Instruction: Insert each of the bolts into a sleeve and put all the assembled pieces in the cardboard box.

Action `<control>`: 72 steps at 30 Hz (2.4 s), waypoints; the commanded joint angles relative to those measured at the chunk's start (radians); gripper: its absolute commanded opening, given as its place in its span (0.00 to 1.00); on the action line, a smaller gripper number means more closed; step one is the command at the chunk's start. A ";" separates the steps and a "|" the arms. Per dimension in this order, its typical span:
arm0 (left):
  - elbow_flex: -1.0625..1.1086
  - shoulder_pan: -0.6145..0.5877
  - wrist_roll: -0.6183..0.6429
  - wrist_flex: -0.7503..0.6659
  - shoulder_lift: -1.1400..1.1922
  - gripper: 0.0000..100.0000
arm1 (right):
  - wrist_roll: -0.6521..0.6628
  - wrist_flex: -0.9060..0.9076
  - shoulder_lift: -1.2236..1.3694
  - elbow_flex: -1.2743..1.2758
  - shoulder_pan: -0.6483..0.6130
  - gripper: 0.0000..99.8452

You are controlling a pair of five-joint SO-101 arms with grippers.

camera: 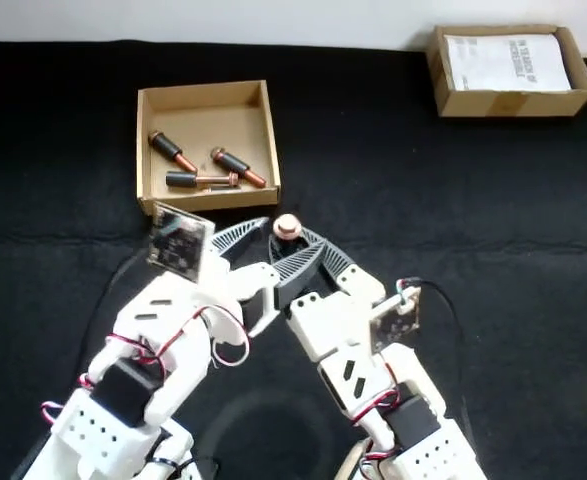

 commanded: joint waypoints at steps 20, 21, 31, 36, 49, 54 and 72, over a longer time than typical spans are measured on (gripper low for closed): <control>-0.409 0.007 -0.009 0.488 -0.211 0.03 | 0.002 0.127 -0.005 -0.211 0.214 0.01; -0.377 0.007 -0.009 0.488 -0.240 0.02 | 0.002 0.157 0.012 -0.243 0.214 0.01; 0.154 -0.145 -0.006 0.229 -0.483 0.01 | -0.006 0.374 0.549 -0.774 0.209 0.01; 0.311 -0.203 -0.006 0.069 -0.475 0.01 | -0.018 0.529 0.839 -1.041 0.206 0.01; 0.564 -0.509 -0.003 -0.235 -0.470 0.01 | 0.006 0.746 1.449 -1.514 0.105 0.01; 0.564 -0.599 -0.003 -0.236 -0.472 0.01 | 0.049 0.857 1.632 -1.748 0.059 0.01; 0.564 -0.740 -0.009 0.038 -0.476 0.01 | 0.703 0.874 2.262 -2.419 0.010 0.01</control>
